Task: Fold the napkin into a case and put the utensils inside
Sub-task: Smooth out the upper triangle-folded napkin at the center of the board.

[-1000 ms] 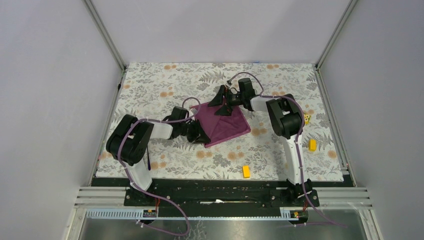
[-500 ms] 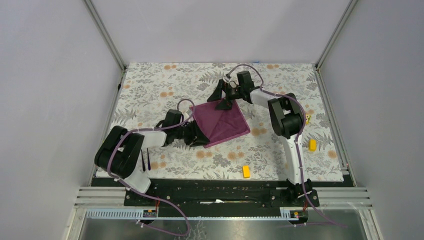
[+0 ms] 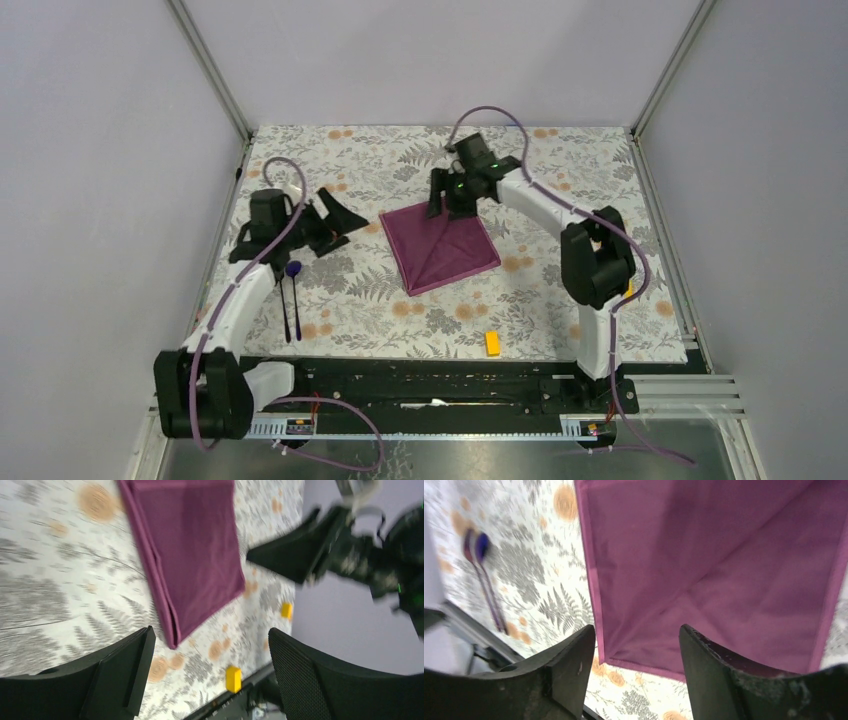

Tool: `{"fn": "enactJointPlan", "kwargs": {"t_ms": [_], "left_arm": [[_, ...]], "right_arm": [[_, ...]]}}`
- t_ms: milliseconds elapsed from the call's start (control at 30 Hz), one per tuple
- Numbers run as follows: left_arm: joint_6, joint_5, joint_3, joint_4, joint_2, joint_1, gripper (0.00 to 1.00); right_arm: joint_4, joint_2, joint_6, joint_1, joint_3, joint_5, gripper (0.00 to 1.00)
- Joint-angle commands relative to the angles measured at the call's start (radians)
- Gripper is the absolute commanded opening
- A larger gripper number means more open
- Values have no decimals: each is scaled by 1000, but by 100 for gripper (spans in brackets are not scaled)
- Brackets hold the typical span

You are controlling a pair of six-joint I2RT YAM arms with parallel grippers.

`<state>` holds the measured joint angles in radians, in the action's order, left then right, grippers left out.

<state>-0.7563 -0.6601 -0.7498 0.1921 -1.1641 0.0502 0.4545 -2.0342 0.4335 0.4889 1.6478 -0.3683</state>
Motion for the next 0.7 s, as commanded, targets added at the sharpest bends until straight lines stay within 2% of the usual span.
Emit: {"fn": "enactJointPlan", "kwargs": {"t_ms": [0,100,167,200,267,367,467,533,667], "left_arm": [[108,179,-57,206,104,-94,90],[119,253,-75,247,128,-129,90],[121,265,-91,253,119,-136,91],[119,259,-92,249,109,-137,91],[102,213,-70,213,95,-143,91],[55,118,-9,103,100,-147,92],[37,91,29,63,95,-148,92],[32,85,49,48,96,-150,92],[28,79,81,25,100,-149,92]], "right_arm": [[201,60,-82,218,10,347,65],[243,40,-68,313,43,415,55],[273,5,-59,365,84,440,39],[297,-20,-56,389,113,458,34],[357,-80,-57,428,179,497,35],[397,-128,-43,469,233,523,44],[426,-164,-28,485,267,514,49],[437,-179,-22,496,278,521,49],[451,-219,-12,511,319,519,39]]}}
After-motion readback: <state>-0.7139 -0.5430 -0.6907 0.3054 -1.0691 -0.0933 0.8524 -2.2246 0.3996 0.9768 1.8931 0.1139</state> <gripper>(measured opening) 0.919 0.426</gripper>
